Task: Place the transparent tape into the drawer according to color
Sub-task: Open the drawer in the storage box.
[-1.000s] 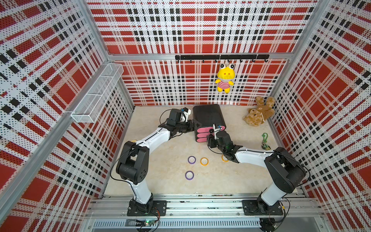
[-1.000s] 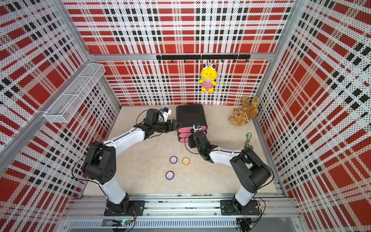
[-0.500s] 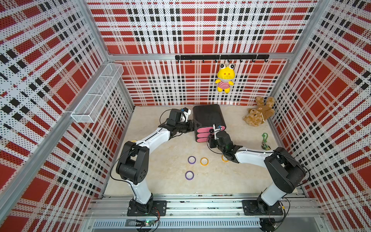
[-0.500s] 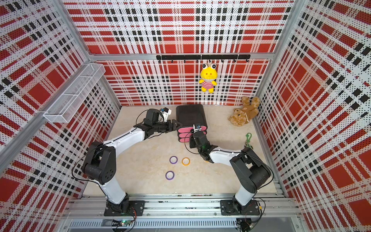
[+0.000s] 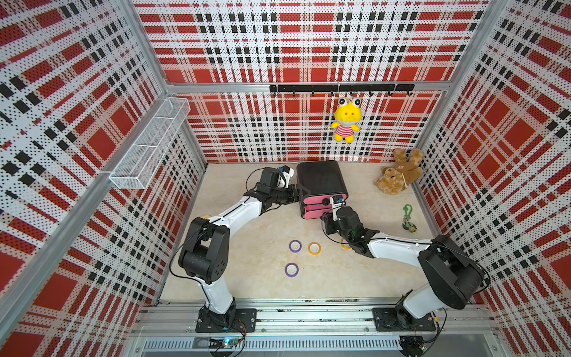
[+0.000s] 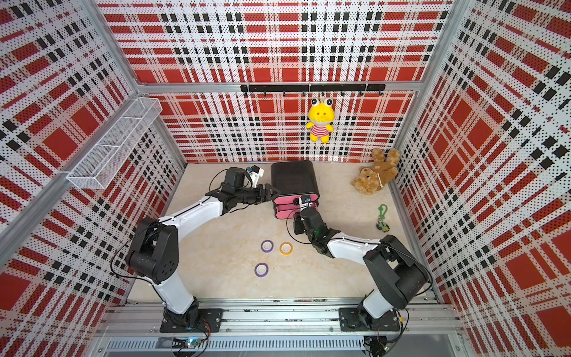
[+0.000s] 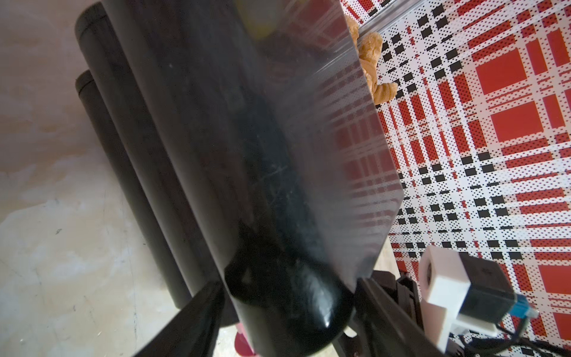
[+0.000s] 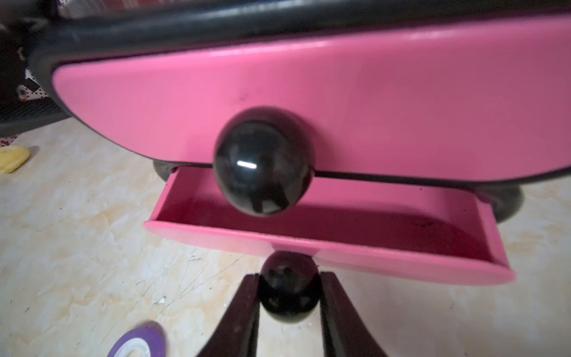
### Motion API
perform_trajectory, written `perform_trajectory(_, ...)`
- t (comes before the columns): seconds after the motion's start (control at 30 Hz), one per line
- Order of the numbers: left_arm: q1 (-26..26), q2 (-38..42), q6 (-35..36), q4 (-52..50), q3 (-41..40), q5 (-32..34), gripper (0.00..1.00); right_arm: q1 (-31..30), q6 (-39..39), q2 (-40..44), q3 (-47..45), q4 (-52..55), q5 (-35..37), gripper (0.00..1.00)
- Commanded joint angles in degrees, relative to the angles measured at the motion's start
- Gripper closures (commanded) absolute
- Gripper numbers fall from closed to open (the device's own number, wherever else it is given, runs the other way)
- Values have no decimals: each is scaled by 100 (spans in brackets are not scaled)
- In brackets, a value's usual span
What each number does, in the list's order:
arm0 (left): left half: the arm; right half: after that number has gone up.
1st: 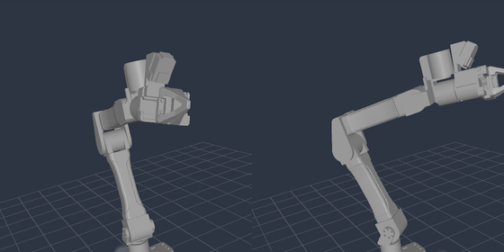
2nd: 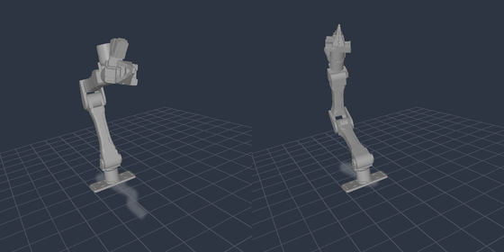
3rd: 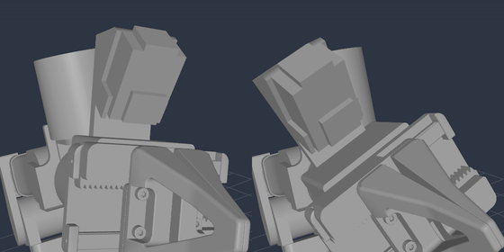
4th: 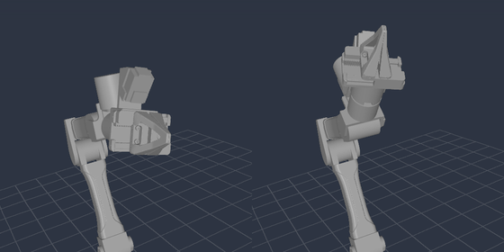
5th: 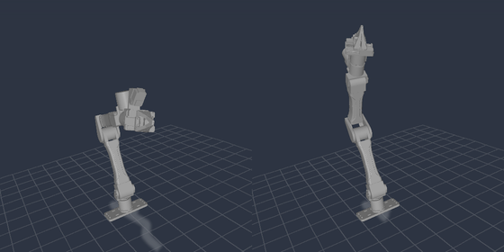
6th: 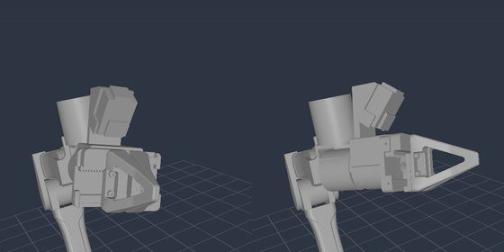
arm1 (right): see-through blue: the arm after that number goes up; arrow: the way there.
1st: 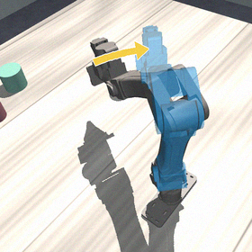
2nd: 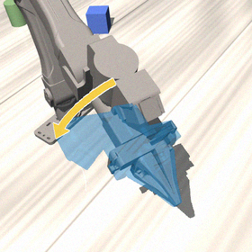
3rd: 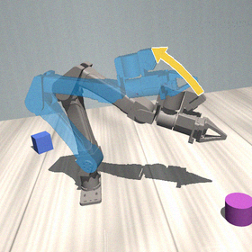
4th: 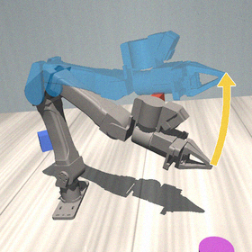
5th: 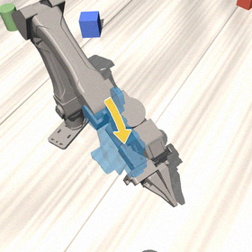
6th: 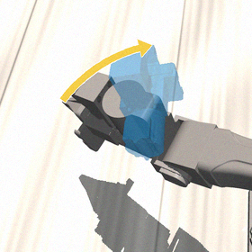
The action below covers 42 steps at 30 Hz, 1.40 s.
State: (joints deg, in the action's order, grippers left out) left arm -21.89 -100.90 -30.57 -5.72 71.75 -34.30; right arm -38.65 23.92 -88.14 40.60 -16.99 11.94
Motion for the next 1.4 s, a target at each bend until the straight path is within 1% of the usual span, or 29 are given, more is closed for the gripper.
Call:
perform_trajectory(0.0,27,-32,95,-105,98,-32,26,-150,77,297,-120,311,331,66)
perform_trajectory(0.27,27,-20,90,-106,112,-32,26,-540,244,610,-320,534,626,65)
perform_trajectory(0.5,22,-5,86,-109,102,-6,26,-738,347,878,-503,689,905,65)
perform_trajectory(0.8,9,1,77,-114,104,5,26,-854,482,1014,-641,733,873,62)
perform_trajectory(0.87,9,0,77,-118,112,3,26,-854,482,985,-641,741,885,57)
perform_trajectory(1.0,9,15,76,-125,112,11,26,-854,499,1022,-676,715,912,39)
perform_trajectory(1.03,9,14,77,-129,113,12,26,-855,499,1042,-676,728,914,36)
perform_trajectory(1.1,9,10,82,-133,112,12,26,-855,491,1092,-665,753,912,33)
perform_trajectory(1.27,9,9,86,-140,112,12,26,-854,498,1355,-610,960,891,28)
perform_trajectory(1.37,9,32,84,-140,103,20,25,-859,555,1685,-622,1226,889,22)
